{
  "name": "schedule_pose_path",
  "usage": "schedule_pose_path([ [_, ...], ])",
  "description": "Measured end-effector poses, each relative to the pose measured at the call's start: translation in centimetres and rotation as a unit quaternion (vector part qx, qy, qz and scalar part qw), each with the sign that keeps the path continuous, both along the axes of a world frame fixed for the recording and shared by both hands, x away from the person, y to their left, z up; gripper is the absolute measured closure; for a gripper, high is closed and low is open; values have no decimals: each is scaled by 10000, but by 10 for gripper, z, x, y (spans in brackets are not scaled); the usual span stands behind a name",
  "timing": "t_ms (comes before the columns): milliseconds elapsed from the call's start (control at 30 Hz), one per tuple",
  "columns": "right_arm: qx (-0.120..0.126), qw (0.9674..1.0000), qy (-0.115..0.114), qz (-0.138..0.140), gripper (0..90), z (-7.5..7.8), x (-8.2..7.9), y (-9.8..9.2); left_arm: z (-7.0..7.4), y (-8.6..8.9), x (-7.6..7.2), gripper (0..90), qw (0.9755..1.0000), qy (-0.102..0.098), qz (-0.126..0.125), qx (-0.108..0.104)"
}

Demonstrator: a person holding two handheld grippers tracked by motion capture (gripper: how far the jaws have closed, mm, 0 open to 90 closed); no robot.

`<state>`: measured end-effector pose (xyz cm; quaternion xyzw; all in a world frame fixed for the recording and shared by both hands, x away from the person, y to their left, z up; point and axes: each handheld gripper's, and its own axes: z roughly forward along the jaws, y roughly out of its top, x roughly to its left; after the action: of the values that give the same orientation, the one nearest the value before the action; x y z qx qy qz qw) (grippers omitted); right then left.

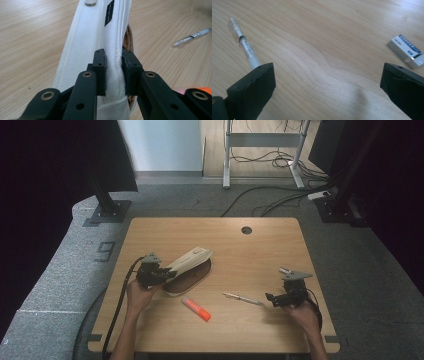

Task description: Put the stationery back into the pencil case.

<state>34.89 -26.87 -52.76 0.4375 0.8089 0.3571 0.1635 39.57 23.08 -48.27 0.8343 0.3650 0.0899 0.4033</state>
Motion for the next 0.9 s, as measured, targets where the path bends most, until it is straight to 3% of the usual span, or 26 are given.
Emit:
schedule_pose_path([
  [567, 28, 9994, -77, -329, 127, 0, 31, -27, 0, 1, 0, 747, 10000, 18, -63, -62],
  [900, -61, 9993, -50, -367, 223, -1, 47, -36, -1, 2, 0, 746, 9999, 35, -77, -102],
])
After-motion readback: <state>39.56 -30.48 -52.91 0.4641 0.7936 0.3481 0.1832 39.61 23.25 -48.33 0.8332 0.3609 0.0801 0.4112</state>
